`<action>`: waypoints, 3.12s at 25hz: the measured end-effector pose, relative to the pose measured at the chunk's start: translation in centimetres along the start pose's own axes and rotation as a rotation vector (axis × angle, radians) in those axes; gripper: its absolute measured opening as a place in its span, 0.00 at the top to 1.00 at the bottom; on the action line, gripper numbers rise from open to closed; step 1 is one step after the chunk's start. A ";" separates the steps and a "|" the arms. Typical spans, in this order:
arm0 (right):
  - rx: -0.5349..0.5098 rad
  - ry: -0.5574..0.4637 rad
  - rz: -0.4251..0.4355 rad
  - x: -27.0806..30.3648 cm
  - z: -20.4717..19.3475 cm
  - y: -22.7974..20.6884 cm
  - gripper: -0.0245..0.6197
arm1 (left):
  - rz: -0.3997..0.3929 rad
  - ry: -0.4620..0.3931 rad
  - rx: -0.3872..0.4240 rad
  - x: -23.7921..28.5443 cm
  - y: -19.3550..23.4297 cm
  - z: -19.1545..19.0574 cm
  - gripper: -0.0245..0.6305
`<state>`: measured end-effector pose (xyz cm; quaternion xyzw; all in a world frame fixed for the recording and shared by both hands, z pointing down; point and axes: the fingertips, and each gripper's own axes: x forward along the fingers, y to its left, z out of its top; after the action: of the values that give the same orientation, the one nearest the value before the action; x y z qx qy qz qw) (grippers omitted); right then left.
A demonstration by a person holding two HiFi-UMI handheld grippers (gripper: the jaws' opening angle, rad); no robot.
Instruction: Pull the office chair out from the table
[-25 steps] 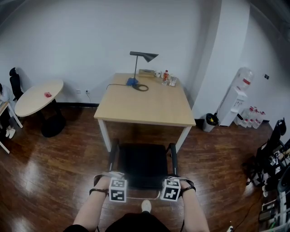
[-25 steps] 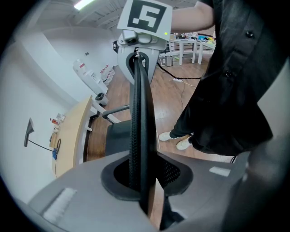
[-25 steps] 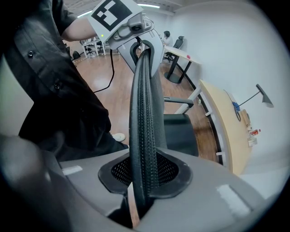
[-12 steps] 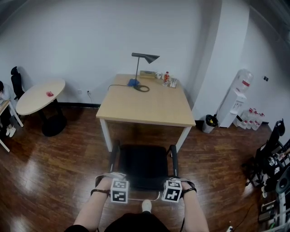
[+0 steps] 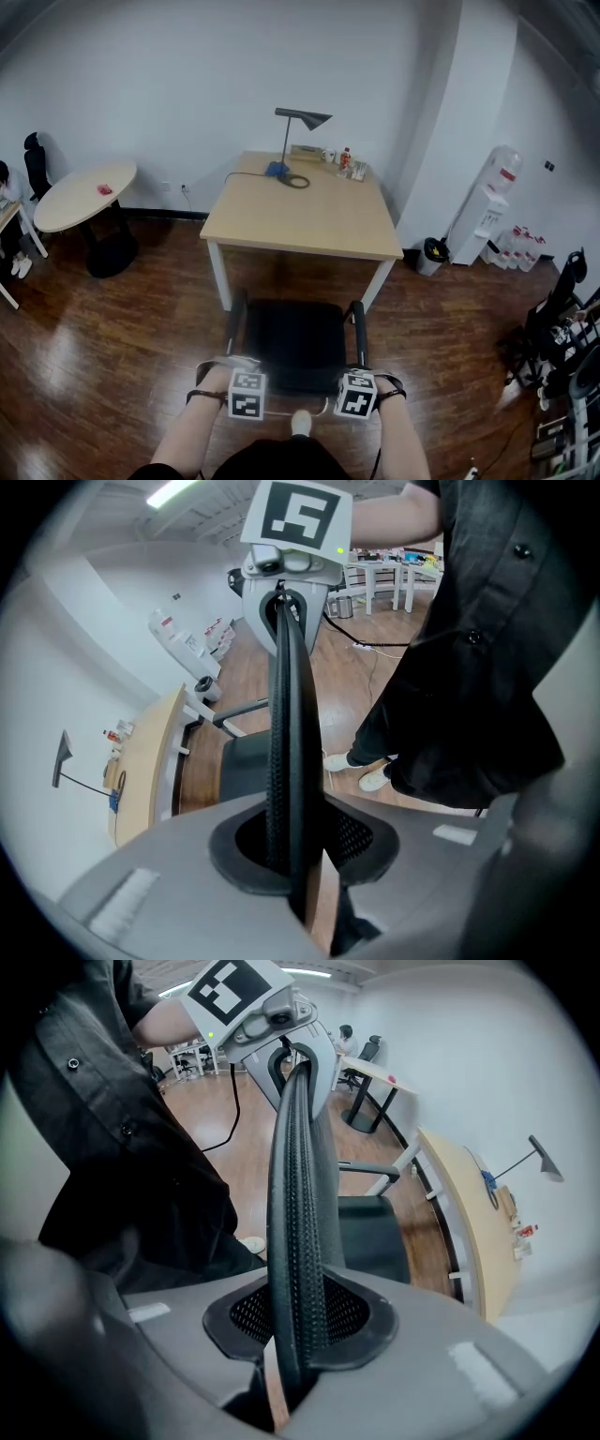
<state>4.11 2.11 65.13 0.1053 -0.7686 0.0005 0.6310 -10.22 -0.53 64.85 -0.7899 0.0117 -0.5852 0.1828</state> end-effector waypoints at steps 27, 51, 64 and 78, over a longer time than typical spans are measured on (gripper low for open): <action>0.040 -0.345 -0.396 -9.0 1.0 -0.1 0.75 | 0.423 -0.261 -0.221 -9.5 1.9 6.0 0.68; 0.344 -0.896 -0.626 -21.7 -15.4 14.0 0.94 | 0.872 -0.725 -0.888 -17.8 -11.1 21.1 0.96; 0.716 -1.109 -0.643 -23.6 -20.4 18.5 0.94 | 0.978 -0.891 -1.013 -21.5 -17.3 18.8 0.96; 0.767 -1.153 -0.599 -22.0 -13.8 21.4 0.95 | 1.011 -0.938 -1.123 -24.6 -21.7 11.0 0.96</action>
<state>18.06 28.42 49.40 0.5057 -0.8615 0.0414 0.0210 -11.96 28.45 46.02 -0.8219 0.5681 0.0414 -0.0090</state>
